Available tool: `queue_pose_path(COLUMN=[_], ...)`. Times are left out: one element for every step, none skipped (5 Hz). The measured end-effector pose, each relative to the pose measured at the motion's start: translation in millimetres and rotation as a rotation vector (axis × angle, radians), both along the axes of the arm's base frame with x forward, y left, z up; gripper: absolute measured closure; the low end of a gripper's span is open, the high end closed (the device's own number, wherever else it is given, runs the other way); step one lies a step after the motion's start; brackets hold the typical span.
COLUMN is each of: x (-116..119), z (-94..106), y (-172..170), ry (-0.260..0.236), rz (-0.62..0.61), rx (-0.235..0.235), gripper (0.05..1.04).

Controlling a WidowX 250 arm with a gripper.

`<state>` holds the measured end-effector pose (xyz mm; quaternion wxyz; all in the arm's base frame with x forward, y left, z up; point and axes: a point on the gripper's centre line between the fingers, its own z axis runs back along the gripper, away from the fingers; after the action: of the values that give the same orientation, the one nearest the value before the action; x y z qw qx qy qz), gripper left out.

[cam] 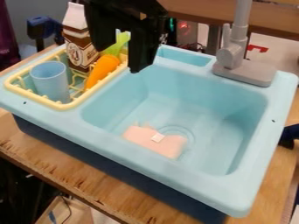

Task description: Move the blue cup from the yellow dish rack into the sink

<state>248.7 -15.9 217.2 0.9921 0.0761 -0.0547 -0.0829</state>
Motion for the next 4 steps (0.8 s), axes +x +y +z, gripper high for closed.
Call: queue_pose_path(x=[-1,-5,-11,-13], z=[-6.3,-2.9,-1.9,-5.6], y=[0,24,62,94], ry=[0.024,0.015,0.019,0.006], rz=[-0.005,-0.001,0.013,-0.011], rx=[0.003,0.032,0.035,-0.010], gripper=[0.085,0.085,0.085,0.085])
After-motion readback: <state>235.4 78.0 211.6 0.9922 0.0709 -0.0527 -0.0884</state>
